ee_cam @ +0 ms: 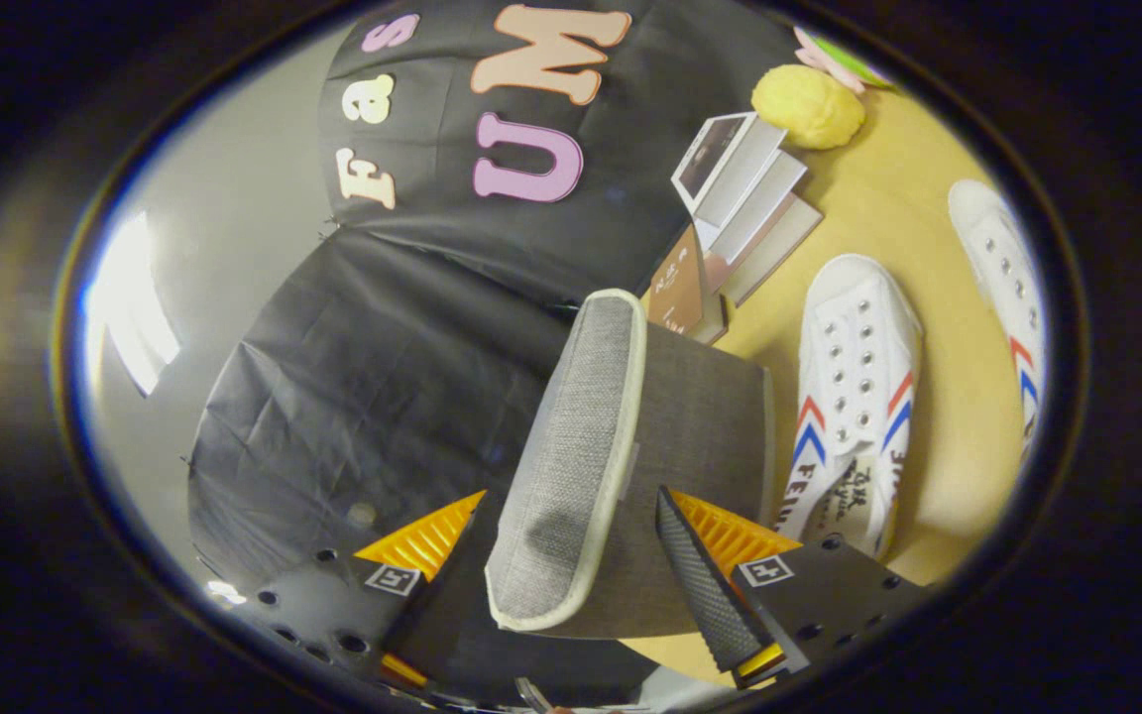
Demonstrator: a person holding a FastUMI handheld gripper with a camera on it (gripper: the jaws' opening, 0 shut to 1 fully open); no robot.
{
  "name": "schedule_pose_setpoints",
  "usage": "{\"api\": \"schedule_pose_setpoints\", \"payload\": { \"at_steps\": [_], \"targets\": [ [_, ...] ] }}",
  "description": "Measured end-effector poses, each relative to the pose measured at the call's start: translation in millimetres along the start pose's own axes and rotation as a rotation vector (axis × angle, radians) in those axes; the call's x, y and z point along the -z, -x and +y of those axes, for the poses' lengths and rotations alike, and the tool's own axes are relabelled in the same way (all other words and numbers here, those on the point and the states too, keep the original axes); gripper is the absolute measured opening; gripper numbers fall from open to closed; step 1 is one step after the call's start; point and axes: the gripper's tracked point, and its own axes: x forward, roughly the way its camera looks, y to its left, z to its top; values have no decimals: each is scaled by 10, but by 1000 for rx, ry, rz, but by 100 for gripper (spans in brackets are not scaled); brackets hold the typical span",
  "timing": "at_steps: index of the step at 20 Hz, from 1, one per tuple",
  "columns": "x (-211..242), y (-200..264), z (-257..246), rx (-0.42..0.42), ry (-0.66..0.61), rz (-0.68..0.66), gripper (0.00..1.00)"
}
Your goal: Open the storage box then place both shoes into the box .Put the left shoe in first, then the right shoe, with the right side of both shoes facing outward in a uniform manner.
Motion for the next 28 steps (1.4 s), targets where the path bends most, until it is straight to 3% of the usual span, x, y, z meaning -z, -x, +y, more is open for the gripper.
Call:
{"api": "schedule_pose_setpoints", "payload": {
  "at_steps": [2, 5, 12, 18, 28],
  "targets": [
    [15, -35, 100, -65, -82, 16, 100],
    [-3, -71, 83, -74, -115, 24, 98],
    [-90, -89, 21, -33, -161, -5, 50],
    [-133, -78, 108, 1, -110, -7, 9],
    [-251, -111, 853, -17, 129, -25, 14]
  ]
}}
